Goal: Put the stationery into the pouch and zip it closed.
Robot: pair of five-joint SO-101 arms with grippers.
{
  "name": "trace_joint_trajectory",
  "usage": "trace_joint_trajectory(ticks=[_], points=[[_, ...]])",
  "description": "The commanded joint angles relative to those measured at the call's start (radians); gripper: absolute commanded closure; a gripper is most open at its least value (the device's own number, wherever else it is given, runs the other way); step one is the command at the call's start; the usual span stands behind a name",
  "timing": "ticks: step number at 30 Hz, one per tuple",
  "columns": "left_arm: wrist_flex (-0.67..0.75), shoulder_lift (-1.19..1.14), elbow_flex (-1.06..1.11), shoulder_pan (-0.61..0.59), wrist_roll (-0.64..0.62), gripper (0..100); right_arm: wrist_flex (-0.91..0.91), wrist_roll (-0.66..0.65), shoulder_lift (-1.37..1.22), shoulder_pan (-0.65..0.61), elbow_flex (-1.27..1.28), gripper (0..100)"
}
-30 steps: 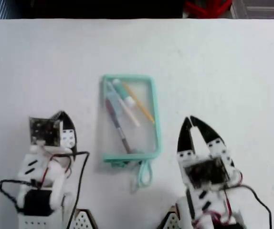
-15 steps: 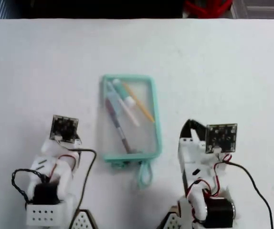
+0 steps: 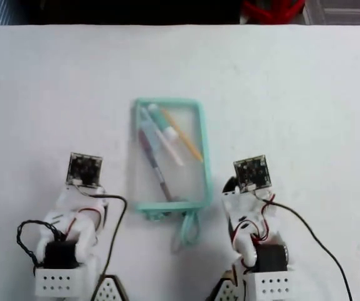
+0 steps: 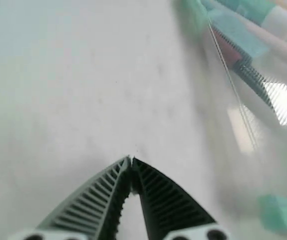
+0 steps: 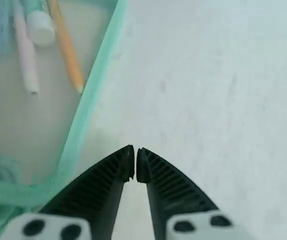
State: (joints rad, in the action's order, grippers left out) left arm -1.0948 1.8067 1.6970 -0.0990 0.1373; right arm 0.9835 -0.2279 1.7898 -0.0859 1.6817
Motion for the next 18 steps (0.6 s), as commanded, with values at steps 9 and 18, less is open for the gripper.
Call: trace_joint_trajectory(ticks=[9, 18], points=[[-0.189, 0.010, -0.005, -0.001, -0.017, 98, 0.259, -0.009, 0.013, -0.007, 0.009, 98.1], [-0.189, 0.010, -0.005, -0.001, -0.020, 98, 0.286, 0.222, 0.013, -0.005, 0.009, 98.1]])
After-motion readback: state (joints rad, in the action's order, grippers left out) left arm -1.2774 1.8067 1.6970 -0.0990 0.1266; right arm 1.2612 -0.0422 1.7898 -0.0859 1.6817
